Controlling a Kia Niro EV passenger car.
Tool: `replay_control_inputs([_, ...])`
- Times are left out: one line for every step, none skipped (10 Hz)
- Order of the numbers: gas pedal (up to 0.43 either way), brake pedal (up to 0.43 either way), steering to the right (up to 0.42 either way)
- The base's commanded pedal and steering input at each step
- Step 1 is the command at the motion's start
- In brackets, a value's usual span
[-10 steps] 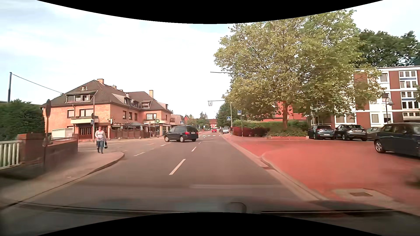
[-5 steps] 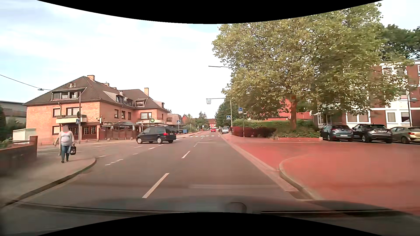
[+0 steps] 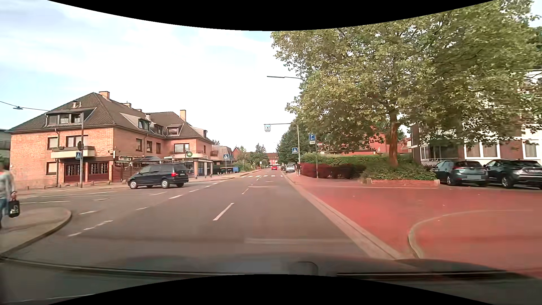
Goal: Follow the waypoints while adhering to traffic rules and regulations
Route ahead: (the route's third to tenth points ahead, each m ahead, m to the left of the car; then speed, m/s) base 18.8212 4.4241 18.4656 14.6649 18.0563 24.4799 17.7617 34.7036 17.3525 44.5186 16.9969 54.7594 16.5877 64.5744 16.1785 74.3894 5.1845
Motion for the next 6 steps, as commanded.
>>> replay_control_inputs([0.059,0.0,0.003])
replay_control_inputs([0.059,0.0,0.001])
replay_control_inputs([0.059,0.0,-0.001])
replay_control_inputs([0.067,0.0,-0.003])
replay_control_inputs([0.067,0.0,-0.01])
replay_control_inputs([0.067,0.0,-0.016])
